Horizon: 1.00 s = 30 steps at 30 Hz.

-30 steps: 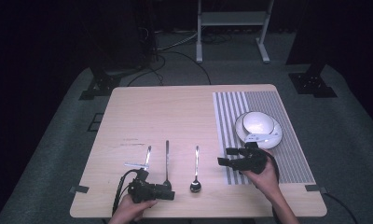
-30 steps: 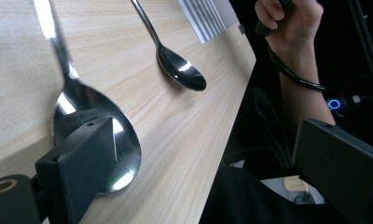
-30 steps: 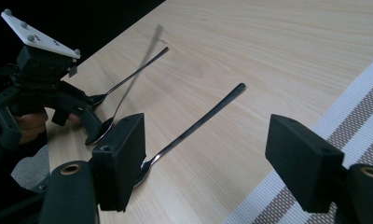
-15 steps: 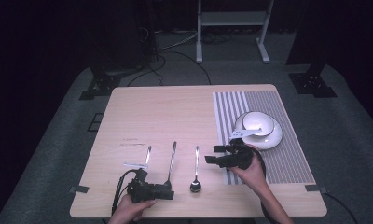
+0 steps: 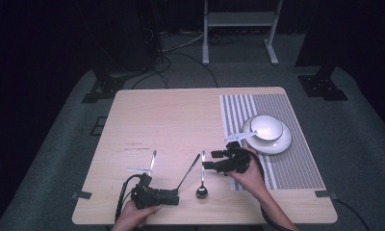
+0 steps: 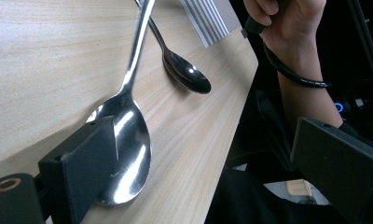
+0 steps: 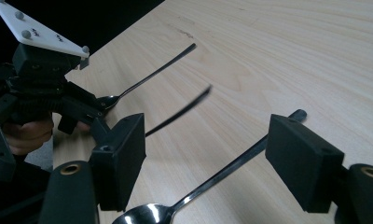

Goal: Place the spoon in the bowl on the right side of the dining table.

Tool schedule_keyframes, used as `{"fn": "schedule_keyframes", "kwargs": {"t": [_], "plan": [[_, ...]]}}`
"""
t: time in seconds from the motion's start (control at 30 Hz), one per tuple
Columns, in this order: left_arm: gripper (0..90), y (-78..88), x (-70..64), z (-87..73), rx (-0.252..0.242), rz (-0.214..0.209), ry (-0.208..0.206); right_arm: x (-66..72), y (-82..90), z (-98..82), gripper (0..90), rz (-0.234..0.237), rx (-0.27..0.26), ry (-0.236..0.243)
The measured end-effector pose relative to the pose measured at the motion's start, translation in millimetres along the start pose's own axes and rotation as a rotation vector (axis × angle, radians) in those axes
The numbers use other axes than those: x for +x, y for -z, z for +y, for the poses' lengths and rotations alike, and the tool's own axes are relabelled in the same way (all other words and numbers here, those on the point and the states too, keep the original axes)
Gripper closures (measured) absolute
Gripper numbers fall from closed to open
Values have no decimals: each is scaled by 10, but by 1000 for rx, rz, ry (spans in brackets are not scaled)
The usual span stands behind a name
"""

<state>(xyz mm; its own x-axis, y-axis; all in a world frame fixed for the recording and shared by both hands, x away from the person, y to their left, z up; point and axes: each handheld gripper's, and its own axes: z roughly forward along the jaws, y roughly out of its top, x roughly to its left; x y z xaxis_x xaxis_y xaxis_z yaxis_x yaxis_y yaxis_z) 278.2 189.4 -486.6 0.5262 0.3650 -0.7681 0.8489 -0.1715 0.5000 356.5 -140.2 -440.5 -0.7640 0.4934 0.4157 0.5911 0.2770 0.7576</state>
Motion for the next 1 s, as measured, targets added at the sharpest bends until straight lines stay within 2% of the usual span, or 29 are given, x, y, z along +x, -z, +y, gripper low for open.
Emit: {"fn": "schedule_keyframes", "kwargs": {"t": [0.47, 1.0], "plan": [[58, -2, 3, -1, -2, -5, 3, 8, -150, 42, 281, 28, 18, -6], [59, 2, 6, -5, -4, -7, 4, 28, -306, 91, 355, 54, 39, -24]]}}
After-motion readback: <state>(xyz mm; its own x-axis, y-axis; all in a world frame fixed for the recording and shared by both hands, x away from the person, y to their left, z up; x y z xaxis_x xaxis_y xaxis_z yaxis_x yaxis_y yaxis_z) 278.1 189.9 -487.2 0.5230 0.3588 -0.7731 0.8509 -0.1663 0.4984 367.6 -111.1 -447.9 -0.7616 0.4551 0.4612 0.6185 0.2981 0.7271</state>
